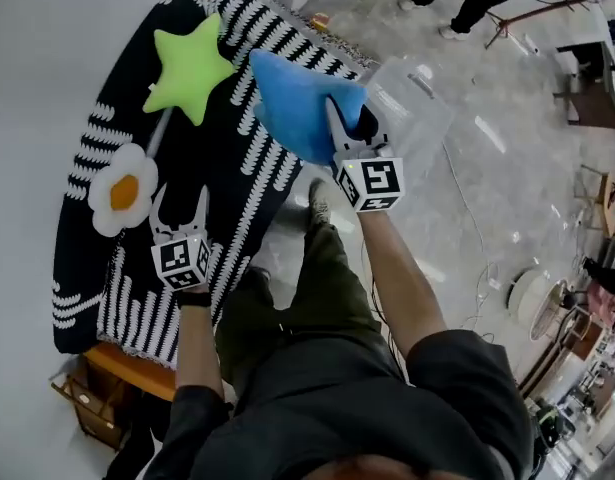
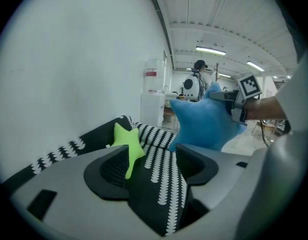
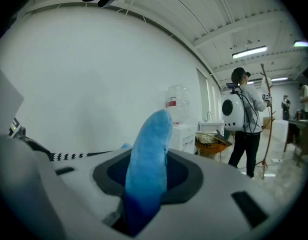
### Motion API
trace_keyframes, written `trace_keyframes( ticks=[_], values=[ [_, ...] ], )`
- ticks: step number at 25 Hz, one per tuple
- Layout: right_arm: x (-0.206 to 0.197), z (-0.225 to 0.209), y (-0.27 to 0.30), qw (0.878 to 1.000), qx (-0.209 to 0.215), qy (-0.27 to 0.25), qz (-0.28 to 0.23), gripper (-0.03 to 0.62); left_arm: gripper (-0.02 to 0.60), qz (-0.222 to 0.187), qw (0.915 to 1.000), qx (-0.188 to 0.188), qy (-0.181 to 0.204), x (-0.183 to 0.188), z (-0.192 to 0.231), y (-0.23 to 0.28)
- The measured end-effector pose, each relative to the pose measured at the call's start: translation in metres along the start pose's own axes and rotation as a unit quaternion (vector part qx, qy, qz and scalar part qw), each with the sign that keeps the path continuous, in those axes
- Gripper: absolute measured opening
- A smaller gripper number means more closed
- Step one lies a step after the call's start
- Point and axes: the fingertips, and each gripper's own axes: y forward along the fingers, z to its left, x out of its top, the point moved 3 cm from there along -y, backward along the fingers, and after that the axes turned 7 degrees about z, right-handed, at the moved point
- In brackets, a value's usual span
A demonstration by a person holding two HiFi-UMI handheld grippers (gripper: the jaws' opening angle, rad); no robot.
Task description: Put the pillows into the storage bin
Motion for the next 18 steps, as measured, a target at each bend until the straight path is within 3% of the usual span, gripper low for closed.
trace_keyframes(
  ticks=[8, 18],
  values=[
    [-0.07, -0.146, -0.068, 0.991, -0.121, 0.043, 0.028, 0.133, 0.295, 0.029, 0.9909, -0.109, 0.074, 0.021, -0.129, 0.103],
    [-0.185, -0.279, -0.135, 0.964, -0.238, 0.089, 0.081, 0.135, 0.295, 0.071, 0.966, -0.2, 0.148, 0.009, -0.261, 0.199]
  ],
)
